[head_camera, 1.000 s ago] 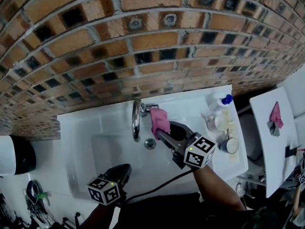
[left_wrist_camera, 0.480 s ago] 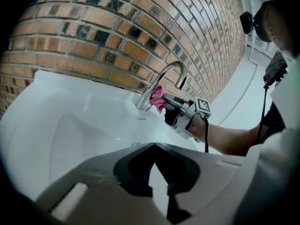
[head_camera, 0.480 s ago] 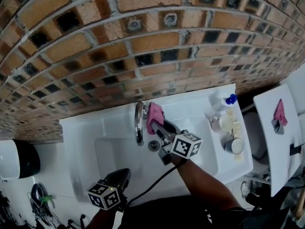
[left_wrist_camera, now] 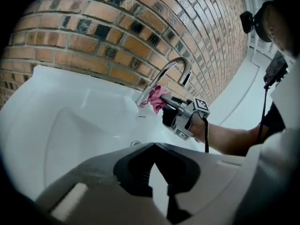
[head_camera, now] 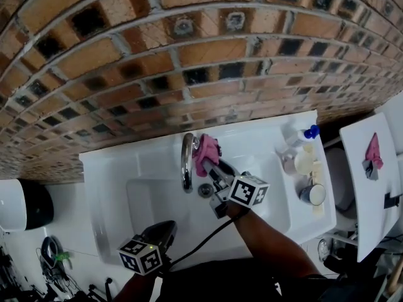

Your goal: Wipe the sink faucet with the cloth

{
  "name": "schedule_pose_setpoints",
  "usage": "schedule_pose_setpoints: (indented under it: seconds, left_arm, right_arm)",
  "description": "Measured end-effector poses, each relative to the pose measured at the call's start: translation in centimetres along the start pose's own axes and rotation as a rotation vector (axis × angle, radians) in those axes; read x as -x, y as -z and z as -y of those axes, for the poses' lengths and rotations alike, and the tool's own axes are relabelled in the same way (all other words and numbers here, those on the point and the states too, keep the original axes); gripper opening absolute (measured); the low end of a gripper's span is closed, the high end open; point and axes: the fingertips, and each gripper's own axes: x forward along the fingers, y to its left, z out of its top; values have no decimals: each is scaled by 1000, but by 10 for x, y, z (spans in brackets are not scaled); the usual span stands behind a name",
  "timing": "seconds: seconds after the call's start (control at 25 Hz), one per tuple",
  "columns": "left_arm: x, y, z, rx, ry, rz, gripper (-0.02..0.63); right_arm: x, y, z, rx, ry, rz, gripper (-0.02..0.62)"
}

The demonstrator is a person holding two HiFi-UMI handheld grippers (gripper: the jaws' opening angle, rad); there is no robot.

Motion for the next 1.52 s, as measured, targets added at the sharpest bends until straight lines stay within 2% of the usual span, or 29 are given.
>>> schedule_pose_setpoints:
  seconds: [0.56, 0.84, 0.96, 1.08, 1.24, 1.52]
  left_arm:
    - [3, 5, 1, -10, 1, -14, 6]
    - [3, 7, -1, -6, -1, -15, 6]
    - [3, 8, -1, -3, -3, -17, 6]
    - [2, 10, -1, 1, -2, -21, 6]
    - [1, 9, 1, 0, 3, -20, 6]
    - [4, 7, -1, 12, -3, -7, 6]
  right_arm:
    - [12, 32, 24, -38, 73, -103, 153]
    - [18, 60, 52, -44, 178, -214, 153]
    - [17, 68, 53, -41, 177, -252, 153]
    - [10, 75, 44, -8, 154, -300, 153]
    - [-8, 76, 28, 113, 130, -357, 153]
    - [-23, 53, 15, 173, 151, -324, 155]
